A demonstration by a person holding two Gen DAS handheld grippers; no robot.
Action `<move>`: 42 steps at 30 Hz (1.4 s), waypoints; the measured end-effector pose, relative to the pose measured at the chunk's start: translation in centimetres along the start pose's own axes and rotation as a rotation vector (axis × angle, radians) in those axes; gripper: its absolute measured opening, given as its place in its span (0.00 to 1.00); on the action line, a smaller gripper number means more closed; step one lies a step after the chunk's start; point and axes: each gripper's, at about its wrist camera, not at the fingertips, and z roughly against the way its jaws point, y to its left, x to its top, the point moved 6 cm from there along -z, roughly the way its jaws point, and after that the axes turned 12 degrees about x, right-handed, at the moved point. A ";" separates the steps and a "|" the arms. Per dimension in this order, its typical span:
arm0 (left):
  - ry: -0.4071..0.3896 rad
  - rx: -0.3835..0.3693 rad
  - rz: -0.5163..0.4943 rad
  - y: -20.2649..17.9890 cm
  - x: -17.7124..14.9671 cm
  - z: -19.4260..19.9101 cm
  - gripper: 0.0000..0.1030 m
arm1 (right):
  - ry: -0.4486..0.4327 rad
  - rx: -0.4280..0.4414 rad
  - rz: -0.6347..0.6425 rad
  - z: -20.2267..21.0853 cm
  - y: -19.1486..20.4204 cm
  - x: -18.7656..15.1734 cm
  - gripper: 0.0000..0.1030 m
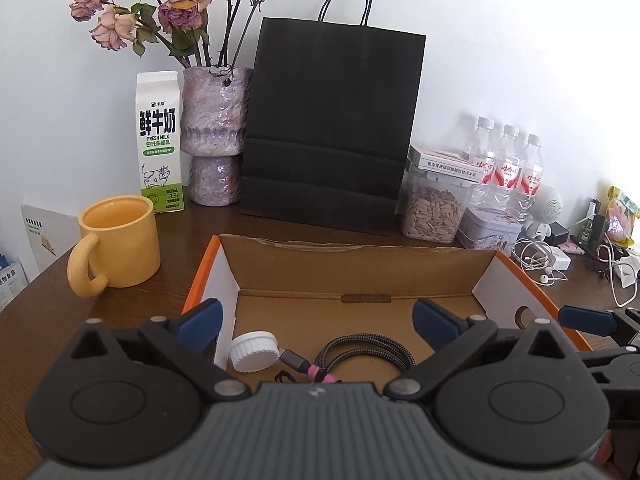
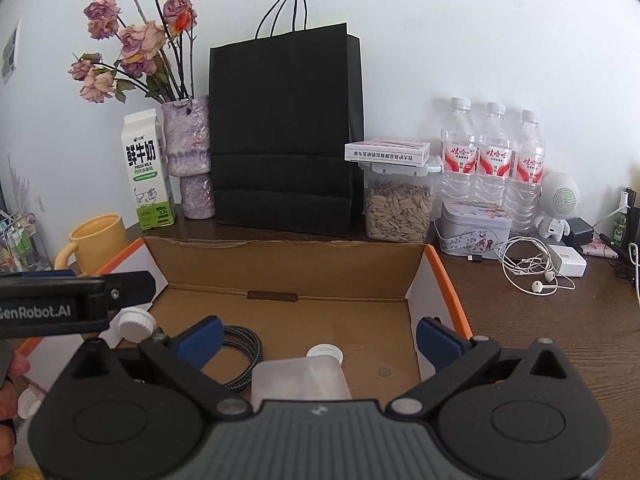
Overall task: Organize objects
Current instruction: 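Carry the cap and plastic box into the cardboard box and open both grippers, then withdraw both grippers from the box back over the table, then grasp the crumpled clear plastic bag with the left gripper while the right gripper grasps the navy pouch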
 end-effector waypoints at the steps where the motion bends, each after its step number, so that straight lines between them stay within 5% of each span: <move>1: -0.002 0.000 0.000 0.0 0.0 0.2 1.00 | -0.004 0.000 0.001 0.2 0.0 0.1 1.00; 18: -0.013 -0.012 -0.027 1.5 -1.7 4.9 1.00 | -0.023 0.002 0.019 5.7 1.1 -1.7 1.00; 42: 0.033 0.025 -0.107 8.0 -7.6 11.6 1.00 | 0.101 -0.039 0.039 14.9 1.6 -10.9 1.00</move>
